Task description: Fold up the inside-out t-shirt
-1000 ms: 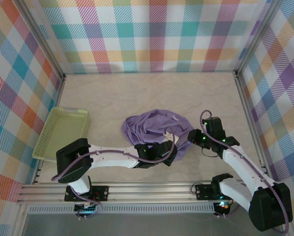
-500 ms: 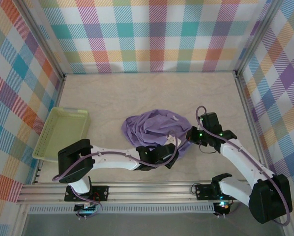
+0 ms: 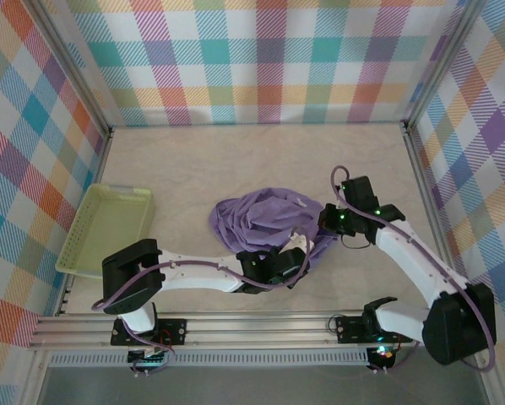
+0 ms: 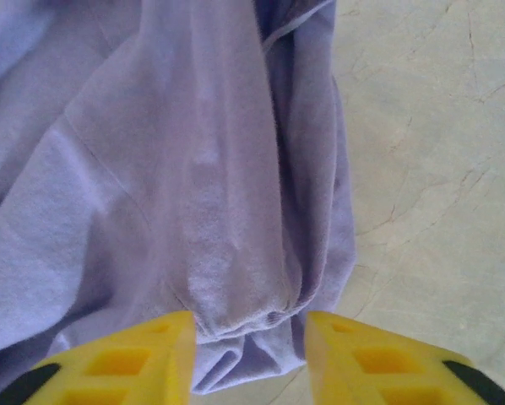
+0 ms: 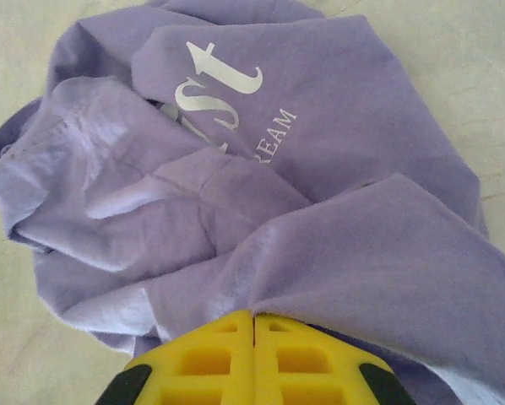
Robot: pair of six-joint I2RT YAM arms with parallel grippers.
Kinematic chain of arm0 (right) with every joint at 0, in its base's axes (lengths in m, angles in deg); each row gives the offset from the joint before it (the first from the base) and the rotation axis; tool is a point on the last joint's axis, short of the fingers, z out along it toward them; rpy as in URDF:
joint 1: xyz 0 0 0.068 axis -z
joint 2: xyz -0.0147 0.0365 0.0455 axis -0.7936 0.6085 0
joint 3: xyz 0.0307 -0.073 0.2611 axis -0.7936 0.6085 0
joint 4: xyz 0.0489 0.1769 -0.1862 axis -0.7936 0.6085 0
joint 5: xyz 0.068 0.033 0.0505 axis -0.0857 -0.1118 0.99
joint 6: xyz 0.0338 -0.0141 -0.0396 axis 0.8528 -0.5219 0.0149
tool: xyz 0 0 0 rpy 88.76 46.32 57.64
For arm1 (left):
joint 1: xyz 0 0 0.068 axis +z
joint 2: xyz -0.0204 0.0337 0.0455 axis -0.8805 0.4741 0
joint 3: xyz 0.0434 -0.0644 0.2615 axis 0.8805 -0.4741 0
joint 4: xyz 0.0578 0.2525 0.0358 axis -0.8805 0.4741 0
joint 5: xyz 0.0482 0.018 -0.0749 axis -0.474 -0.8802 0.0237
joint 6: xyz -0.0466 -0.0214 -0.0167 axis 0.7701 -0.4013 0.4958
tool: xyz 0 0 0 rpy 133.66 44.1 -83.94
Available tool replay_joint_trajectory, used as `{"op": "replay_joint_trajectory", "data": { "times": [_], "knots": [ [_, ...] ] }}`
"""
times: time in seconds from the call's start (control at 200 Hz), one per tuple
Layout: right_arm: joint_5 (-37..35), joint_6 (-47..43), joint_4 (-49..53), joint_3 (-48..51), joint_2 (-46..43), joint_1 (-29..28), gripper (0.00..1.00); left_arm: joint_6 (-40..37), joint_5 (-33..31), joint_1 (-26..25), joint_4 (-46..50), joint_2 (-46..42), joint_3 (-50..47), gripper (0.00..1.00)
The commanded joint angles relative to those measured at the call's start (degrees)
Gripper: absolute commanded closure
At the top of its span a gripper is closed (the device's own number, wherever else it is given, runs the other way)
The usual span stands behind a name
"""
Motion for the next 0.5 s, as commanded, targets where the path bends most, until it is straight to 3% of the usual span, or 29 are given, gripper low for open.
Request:
{"op": "replay_joint_trajectory", "data": {
  "times": [0.0, 0.19, 0.32, 0.495],
  "knots": [
    [0.28, -1.92, -2.61, -3.34, 2.84, 0.11, 1.00, 0.73, -1.68, 1.57, 2.61, -1.40, 3.19, 0.54],
    [0.65, -2.27, -3.39, -4.98, 5.21, 0.09, 1.00, 2.07, 1.25, 5.29, 3.71, 0.16, 7.19, 0.41],
    [0.67, -2.36, -4.17, -5.07, 5.42, 0.11, 1.00, 3.94, 2.75, 7.94, 4.15, 3.15, 9.86, 0.41],
    [1.34, -2.21, -4.81, -5.08, 6.00, 0.09, 0.99, 5.64, 7.06, 11.47, 3.90, 6.81, 12.86, 0.56]
  ]
}}
